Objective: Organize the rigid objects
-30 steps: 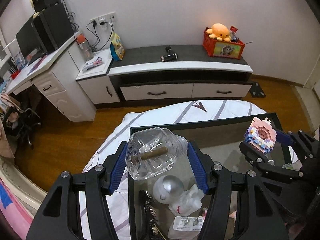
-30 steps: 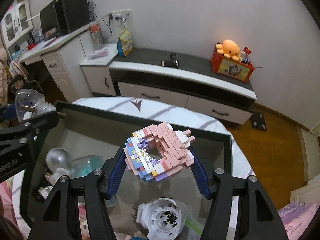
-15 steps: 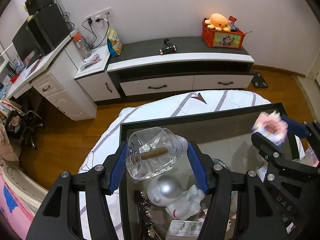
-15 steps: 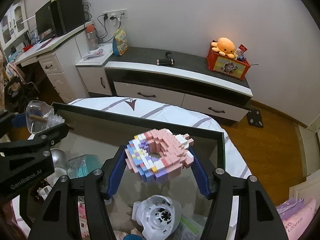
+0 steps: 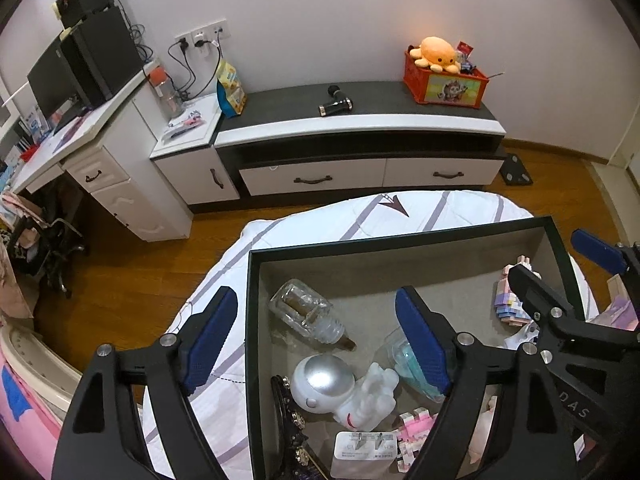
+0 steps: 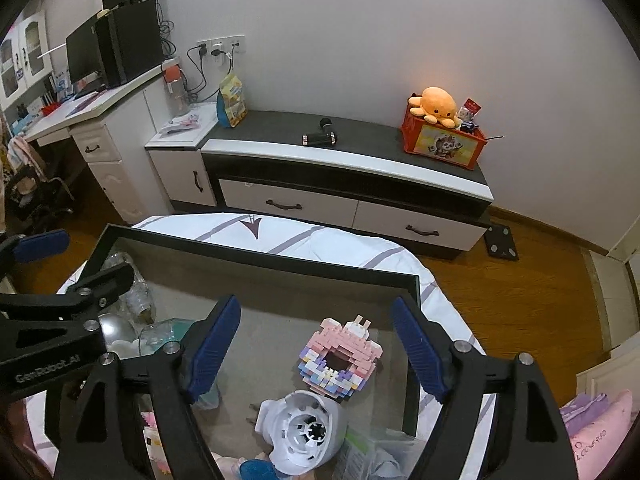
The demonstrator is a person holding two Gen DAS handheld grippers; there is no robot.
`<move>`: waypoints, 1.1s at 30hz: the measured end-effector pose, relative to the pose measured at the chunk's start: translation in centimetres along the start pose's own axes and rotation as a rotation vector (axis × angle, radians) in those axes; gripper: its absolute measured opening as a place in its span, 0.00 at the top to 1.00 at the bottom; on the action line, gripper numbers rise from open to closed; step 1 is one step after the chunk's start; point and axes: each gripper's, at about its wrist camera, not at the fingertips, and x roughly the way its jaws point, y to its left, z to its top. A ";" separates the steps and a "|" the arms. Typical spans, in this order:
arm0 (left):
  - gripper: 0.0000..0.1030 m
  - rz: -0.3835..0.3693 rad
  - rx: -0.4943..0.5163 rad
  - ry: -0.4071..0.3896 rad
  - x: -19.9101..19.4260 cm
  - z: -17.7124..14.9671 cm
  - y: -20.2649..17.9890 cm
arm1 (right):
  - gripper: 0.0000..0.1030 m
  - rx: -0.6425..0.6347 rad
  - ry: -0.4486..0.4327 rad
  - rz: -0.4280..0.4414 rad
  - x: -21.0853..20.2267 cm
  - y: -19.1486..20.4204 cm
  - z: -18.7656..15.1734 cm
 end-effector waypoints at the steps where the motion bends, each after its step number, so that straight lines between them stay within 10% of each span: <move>1: 0.19 0.004 -0.002 0.002 0.0 0.0 0.0 | 0.22 0.003 0.004 0.005 0.1 0.0 0.0; 21: 0.19 -0.006 0.009 -0.051 -3.4 -0.7 -0.3 | 0.22 0.046 -0.045 0.023 -2.4 -0.7 -0.7; 33: 0.14 -0.063 0.005 -0.185 -11.5 -8.7 -0.4 | 0.22 0.108 -0.221 0.052 -12.2 -1.0 -9.1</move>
